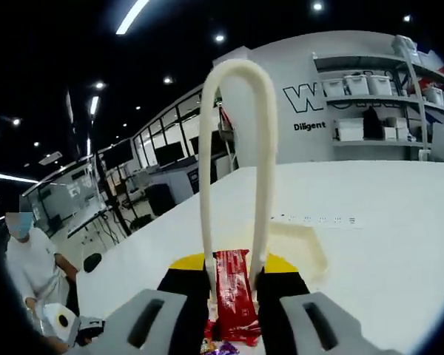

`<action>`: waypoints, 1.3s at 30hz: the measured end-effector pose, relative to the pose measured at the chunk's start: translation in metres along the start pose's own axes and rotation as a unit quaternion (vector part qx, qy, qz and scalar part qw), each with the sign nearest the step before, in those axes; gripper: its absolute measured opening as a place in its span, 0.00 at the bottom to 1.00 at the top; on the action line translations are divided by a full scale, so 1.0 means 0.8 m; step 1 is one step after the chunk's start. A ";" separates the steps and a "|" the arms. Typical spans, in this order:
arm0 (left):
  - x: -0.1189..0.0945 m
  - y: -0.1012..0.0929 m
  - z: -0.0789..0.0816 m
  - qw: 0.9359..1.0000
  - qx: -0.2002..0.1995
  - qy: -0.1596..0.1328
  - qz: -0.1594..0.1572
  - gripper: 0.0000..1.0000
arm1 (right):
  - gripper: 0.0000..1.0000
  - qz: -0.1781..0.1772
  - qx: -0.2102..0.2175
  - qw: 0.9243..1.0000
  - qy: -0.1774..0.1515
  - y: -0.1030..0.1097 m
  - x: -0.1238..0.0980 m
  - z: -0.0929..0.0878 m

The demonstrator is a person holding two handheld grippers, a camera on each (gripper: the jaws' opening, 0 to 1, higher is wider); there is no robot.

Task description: Place the target food into the container with the food tongs after gripping and lifting it, then release it inside without dropping or visibly crushing the food.

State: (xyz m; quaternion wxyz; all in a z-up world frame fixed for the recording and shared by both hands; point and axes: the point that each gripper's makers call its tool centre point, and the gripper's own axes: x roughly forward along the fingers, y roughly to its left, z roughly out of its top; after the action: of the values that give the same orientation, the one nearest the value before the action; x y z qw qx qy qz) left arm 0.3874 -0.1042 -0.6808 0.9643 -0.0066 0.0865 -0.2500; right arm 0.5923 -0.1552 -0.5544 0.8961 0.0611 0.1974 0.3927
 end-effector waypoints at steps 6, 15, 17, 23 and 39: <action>0.001 -0.005 0.001 1.000 0.007 -0.001 -0.008 0.75 | 0.18 -0.020 0.015 1.000 0.003 -0.007 0.033 0.008; 0.001 -0.006 0.002 1.000 0.007 -0.007 -0.012 0.75 | 0.18 -0.047 0.025 0.998 0.026 -0.027 0.067 -0.026; 0.001 -0.006 0.003 1.000 0.006 -0.009 -0.012 0.75 | 0.18 -0.055 0.018 0.997 0.042 -0.032 0.073 -0.040; 0.003 -0.007 0.001 1.000 0.004 -0.005 -0.017 0.75 | 0.18 -0.066 0.021 0.996 0.051 -0.049 0.086 -0.053; 0.004 0.000 -0.003 1.000 0.001 0.000 -0.006 0.77 | 0.18 -0.102 -0.010 0.992 0.074 -0.086 0.115 -0.076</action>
State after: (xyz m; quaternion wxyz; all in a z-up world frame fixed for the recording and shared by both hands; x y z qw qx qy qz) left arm 0.3895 -0.1059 -0.6832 0.9627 -0.0057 0.0864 -0.2564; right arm 0.6709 -0.1379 -0.6560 0.9151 0.0022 0.2647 0.3043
